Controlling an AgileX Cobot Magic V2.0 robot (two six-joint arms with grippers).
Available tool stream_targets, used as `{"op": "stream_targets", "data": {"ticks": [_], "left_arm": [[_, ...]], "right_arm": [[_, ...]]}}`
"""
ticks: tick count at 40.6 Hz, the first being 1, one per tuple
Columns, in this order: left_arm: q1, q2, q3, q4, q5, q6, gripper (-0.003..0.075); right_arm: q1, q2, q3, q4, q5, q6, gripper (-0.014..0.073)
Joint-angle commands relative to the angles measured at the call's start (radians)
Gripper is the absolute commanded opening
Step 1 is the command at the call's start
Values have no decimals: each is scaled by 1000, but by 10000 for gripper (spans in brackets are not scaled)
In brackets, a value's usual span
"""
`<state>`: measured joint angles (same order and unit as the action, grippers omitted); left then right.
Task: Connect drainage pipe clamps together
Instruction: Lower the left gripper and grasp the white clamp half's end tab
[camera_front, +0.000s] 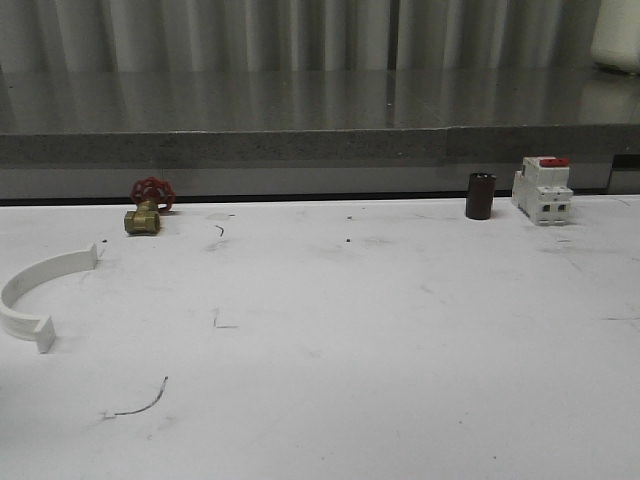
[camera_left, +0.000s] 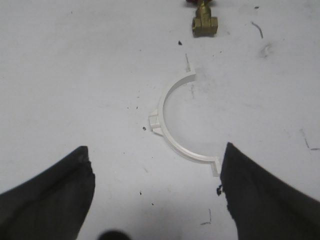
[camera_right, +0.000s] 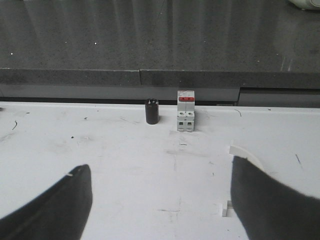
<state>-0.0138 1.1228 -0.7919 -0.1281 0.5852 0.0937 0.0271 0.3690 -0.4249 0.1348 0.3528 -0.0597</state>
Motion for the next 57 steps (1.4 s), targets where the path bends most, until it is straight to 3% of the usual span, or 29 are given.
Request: {"op": "stream_targets", "data": {"ticks": [1, 10, 35, 47, 57], "left_arm": [[11, 96, -89, -37, -4, -10, 500], [11, 335, -205, -117, 45, 94, 500], [11, 726, -462, -85, 188, 126, 498], [11, 757, -465, -98, 183, 150, 418], [11, 772, -465, -115, 177, 185, 293]], "right_arm": [[-7, 14, -37, -9, -76, -5, 591], [-7, 14, -37, -9, -76, -5, 591], [-7, 14, -37, -9, -76, -5, 591], [-7, 14, -37, -9, -76, -5, 591], [-7, 14, -37, -9, -76, -5, 591]]}}
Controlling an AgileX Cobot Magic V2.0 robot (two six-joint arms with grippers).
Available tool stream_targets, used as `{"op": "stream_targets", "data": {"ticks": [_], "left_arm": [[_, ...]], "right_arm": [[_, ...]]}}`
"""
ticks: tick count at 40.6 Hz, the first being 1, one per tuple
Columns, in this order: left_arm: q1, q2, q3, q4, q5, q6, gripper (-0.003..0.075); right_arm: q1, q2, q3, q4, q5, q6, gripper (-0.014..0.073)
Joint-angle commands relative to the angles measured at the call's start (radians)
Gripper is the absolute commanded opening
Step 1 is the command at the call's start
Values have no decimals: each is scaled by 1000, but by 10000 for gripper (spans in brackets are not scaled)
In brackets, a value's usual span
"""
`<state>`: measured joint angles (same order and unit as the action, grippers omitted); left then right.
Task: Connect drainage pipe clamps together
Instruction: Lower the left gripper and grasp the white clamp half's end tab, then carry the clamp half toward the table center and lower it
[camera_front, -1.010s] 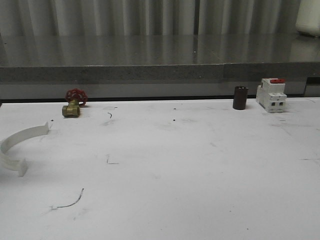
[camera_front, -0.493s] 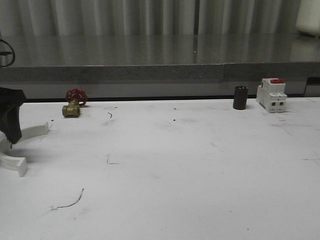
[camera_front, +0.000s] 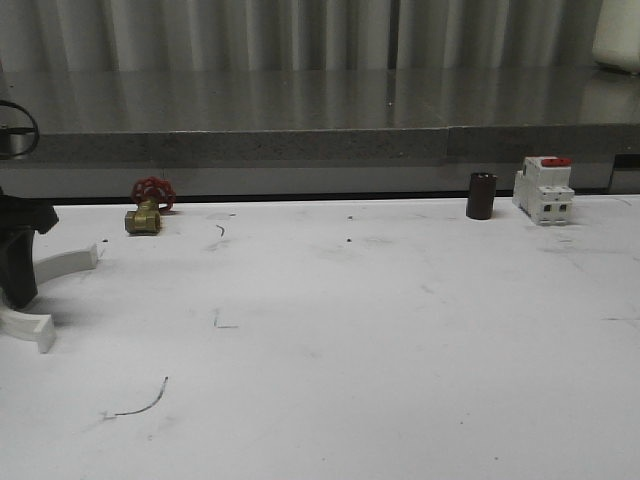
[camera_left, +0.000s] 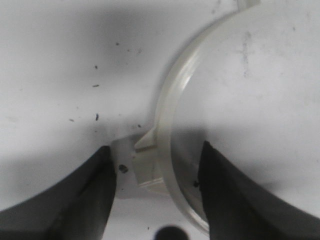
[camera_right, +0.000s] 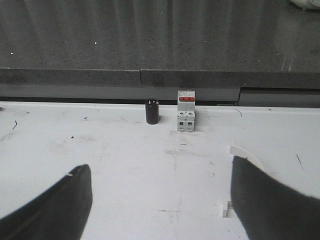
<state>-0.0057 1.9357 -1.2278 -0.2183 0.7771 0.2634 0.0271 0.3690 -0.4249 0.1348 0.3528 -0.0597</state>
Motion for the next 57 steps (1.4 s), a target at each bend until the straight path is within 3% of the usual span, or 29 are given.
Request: {"op": "stream_targets", "data": {"ticks": [1, 14, 31, 39, 47, 57], "left_arm": [[2, -41, -29, -24, -18, 16, 279], [2, -41, -29, -24, -37, 34, 133], [-60, -129, -52, 5, -6, 27, 113], [-154, -132, -181, 56, 147, -178, 113], [-306, -124, -268, 98, 161, -402, 113], [-448, -38, -351, 99, 149, -441, 116]], "right_arm": [[-7, 14, -37, -9, -76, -5, 591], [-7, 14, -37, -9, -76, -5, 591], [-7, 14, -37, -9, -76, -5, 591], [-7, 14, -37, -9, -76, -5, 591], [-7, 14, -37, -9, -76, -5, 591], [-7, 14, -37, -9, -76, -5, 591]]}}
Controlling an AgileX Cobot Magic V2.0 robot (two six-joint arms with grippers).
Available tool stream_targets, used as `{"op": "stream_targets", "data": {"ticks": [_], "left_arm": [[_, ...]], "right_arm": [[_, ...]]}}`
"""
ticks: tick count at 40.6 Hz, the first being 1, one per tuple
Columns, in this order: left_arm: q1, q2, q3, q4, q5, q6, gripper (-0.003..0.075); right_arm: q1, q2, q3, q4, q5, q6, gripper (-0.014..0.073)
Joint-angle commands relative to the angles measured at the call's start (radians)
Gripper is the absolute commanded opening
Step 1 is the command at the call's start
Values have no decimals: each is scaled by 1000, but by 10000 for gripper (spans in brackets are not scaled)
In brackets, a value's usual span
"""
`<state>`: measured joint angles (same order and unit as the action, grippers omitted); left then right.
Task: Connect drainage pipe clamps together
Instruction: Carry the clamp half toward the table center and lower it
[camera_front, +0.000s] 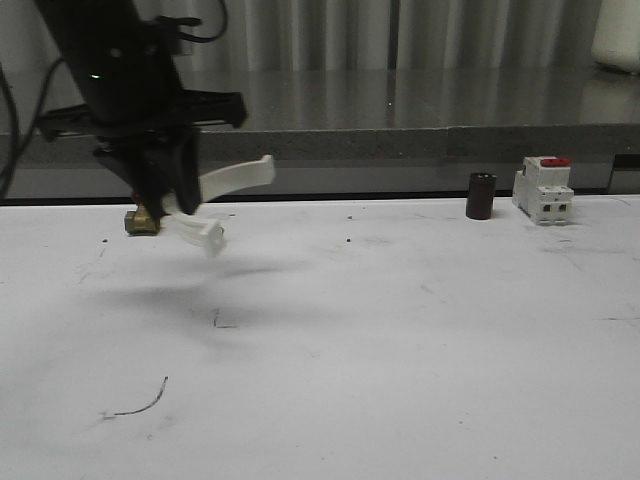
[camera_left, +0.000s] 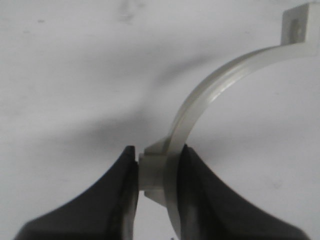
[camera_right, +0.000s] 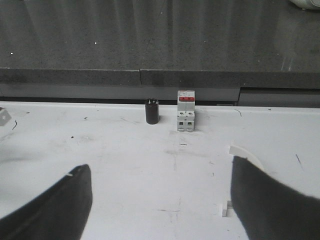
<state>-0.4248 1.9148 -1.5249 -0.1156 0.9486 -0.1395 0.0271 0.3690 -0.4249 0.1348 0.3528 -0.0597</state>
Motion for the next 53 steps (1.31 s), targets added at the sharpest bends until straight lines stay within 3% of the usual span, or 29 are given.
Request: {"op": "stream_targets", "data": {"ticks": [1, 19, 37, 53], "left_arm": [[-30, -6, -57, -4, -28, -48, 116], [-27, 99, -67, -11, -59, -277, 117], [-27, 148, -67, -11, -31, -278, 125], [-27, 148, -67, -15, 4, -268, 376]], "right_arm": [[-7, 14, -37, -9, -76, -5, 591], [-7, 14, -37, -9, -76, -5, 591], [-7, 14, -37, -9, -76, -5, 591], [-7, 14, -37, -9, -76, -5, 591]]}}
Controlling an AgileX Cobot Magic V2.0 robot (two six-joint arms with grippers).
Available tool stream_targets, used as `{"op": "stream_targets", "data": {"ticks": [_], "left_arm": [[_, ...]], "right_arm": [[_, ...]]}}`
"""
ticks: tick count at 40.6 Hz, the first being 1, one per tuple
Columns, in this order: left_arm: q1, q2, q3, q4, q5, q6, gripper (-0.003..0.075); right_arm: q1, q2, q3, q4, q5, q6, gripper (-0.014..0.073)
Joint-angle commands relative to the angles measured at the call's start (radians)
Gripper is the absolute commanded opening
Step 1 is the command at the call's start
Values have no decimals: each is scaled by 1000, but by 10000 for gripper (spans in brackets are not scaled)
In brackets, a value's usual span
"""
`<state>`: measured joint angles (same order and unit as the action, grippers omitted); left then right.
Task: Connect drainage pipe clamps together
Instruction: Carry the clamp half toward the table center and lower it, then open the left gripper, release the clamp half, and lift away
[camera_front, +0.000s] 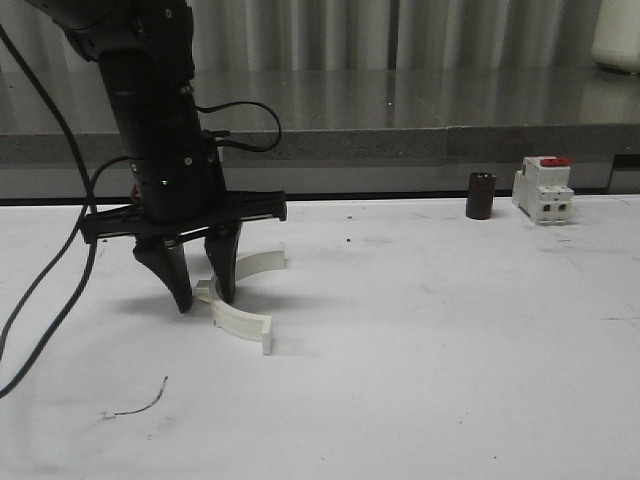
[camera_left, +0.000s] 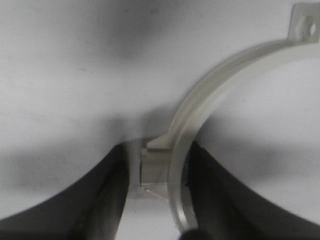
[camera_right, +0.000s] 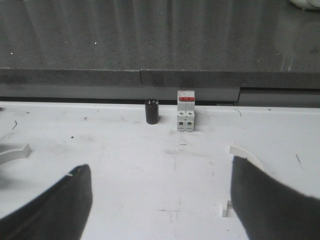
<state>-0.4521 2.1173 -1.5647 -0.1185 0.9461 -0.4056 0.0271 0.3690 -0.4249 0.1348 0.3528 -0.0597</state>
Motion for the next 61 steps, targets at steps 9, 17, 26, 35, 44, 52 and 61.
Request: {"op": "stream_targets", "data": {"ticks": [9, 17, 26, 35, 44, 52, 61], "left_arm": [[0, -115, -28, -42, -2, 141, 424], [-7, -265, -26, 45, -9, 218, 419], [-3, -424, 27, 92, -91, 267, 357], [78, -605, 182, 130, -257, 267, 80], [245, -787, 401, 149, -334, 267, -20], [319, -987, 648, 218, -421, 279, -20], [319, -1299, 945, 246, -652, 279, -20]], "right_arm": [[-7, 14, -37, -9, -76, -5, 591], [-7, 14, -37, -9, -76, -5, 591], [-7, 14, -37, -9, -76, -5, 591], [-7, 14, -37, -9, -76, -5, 591], [-7, 14, -37, -9, -76, -5, 591], [-7, 14, -37, -9, -76, -5, 591], [-7, 14, -37, -9, -76, -5, 591]]}}
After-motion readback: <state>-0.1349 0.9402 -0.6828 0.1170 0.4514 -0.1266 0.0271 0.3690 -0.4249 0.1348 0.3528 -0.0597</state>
